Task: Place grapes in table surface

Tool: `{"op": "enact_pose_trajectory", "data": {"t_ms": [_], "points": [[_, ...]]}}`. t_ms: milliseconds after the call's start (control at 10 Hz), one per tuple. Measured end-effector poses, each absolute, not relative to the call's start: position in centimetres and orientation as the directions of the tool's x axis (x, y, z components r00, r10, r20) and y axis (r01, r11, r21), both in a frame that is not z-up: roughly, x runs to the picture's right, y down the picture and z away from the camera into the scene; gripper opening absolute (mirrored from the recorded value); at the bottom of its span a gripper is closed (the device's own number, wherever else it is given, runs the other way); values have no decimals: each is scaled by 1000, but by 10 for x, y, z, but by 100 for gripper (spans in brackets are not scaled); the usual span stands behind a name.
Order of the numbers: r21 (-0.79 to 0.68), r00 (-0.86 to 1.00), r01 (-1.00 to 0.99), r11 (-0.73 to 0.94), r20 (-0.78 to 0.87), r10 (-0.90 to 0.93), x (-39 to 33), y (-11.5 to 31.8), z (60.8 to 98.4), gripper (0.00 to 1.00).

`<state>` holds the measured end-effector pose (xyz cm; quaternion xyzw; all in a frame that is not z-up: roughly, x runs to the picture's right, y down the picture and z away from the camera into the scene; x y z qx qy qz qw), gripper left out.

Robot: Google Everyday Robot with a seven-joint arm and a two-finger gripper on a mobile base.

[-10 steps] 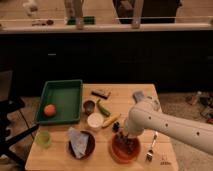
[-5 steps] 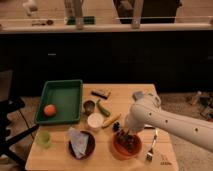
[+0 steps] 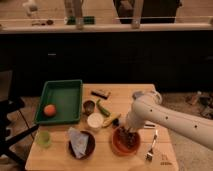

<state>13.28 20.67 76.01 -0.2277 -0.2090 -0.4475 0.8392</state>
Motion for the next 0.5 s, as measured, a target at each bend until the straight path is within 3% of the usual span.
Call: {"op": "enact_pose_trajectory", "data": {"t_ms": [500], "points": [[-222, 523, 845, 486, 536, -663, 126, 204, 747, 1]]}}
